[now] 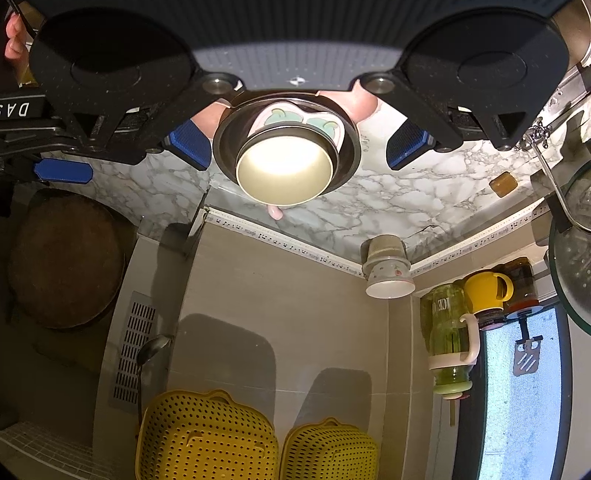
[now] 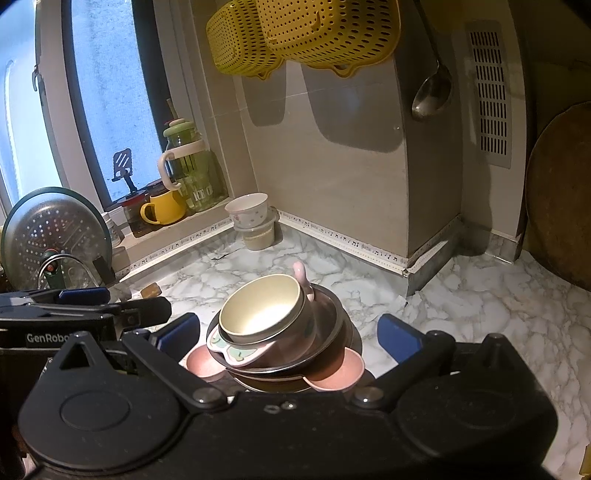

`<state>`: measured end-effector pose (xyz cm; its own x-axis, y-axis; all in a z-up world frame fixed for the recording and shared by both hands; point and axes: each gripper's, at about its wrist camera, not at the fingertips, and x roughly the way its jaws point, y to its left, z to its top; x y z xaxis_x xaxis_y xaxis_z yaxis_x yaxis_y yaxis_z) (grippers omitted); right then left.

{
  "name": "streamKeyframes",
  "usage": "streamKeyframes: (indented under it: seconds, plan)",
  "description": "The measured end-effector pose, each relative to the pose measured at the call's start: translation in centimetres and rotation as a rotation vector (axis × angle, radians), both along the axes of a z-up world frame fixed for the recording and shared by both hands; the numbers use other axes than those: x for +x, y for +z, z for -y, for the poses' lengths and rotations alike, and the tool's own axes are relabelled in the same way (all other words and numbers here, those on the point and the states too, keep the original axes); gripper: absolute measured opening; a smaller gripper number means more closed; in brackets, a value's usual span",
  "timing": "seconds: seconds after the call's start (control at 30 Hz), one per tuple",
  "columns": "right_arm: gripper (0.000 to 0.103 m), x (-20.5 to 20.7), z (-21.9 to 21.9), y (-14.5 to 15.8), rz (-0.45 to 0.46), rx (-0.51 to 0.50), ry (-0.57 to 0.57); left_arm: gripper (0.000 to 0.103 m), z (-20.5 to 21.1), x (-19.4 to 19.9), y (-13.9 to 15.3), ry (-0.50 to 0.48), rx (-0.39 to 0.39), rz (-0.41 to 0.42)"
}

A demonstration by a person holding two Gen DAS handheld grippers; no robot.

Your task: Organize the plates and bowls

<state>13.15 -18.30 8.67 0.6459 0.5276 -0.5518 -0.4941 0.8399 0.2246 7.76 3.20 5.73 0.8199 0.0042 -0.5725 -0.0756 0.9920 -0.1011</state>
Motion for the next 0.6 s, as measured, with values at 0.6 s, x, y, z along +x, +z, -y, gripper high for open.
streamKeyframes:
  seconds: [0.6]
  plan:
    - [0.103,-0.06,0.08,-0.35,-0.010,0.007,-0.005,0.102,0.39,-0.02,-0.23,-0.014,-0.014,-0.011]
